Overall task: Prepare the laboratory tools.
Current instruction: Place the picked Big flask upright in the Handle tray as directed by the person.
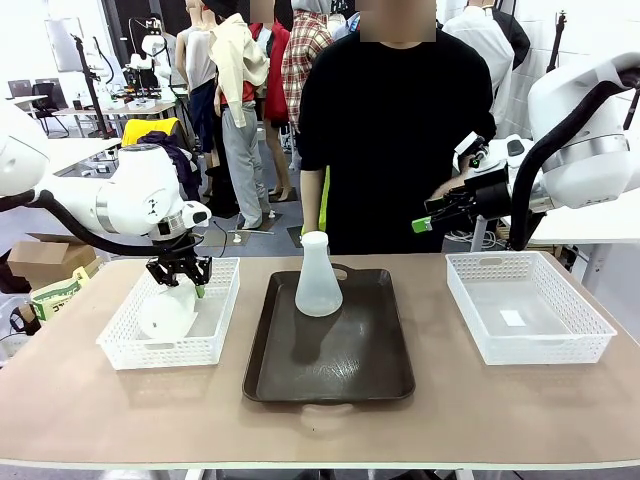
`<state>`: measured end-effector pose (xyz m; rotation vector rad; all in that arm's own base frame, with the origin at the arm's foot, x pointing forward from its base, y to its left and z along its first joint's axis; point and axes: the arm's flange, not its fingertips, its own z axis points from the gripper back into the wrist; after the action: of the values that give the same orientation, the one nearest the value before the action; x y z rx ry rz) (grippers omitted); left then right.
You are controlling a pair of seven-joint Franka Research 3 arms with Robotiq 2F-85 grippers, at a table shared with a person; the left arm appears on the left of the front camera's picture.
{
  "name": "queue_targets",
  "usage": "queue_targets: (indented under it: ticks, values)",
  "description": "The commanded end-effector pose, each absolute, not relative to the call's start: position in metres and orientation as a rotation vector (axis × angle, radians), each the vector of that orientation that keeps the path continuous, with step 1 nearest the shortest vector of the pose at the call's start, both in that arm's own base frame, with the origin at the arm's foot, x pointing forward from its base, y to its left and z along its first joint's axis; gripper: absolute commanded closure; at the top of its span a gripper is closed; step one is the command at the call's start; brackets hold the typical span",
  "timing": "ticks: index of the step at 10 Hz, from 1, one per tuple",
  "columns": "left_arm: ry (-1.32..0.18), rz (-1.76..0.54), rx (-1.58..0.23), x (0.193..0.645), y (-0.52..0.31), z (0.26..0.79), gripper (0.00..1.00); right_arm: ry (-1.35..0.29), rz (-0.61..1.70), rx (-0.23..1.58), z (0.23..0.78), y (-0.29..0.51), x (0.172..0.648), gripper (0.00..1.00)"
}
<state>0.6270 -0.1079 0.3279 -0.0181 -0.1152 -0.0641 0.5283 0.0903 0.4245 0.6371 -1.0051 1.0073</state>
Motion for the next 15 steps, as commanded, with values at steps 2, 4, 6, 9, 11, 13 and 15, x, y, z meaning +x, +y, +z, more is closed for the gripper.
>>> queue_targets:
  ticks: [2,4,6,9,11,13,15]
  values:
    - [-0.052,-0.034,-0.018,0.612,-0.115,0.364,1.00,-0.989,1.001,0.638,0.426,0.091,0.530,0.00]
    - [-0.057,-0.026,-0.014,0.604,-0.117,0.387,1.00,-0.989,1.001,0.638,0.426,0.091,0.530,0.00]
    - [-0.079,-0.041,-0.036,0.597,-0.117,0.403,1.00,-0.989,1.001,0.638,0.426,0.091,0.530,0.00]
    - [-0.109,-0.057,-0.060,0.586,-0.113,0.418,1.00,-0.989,1.001,0.638,0.426,0.091,0.530,0.00]
    - [-0.113,-0.062,-0.084,0.581,-0.110,0.426,1.00,-0.989,1.001,0.638,0.426,0.091,0.530,0.00]
    - [-0.131,-0.079,-0.061,0.575,-0.108,0.442,1.00,-0.989,1.001,0.638,0.426,0.091,0.530,0.00]
    - [-0.115,-0.052,-0.058,0.584,-0.114,0.434,1.00,-0.989,1.001,0.638,0.426,0.091,0.530,0.00]
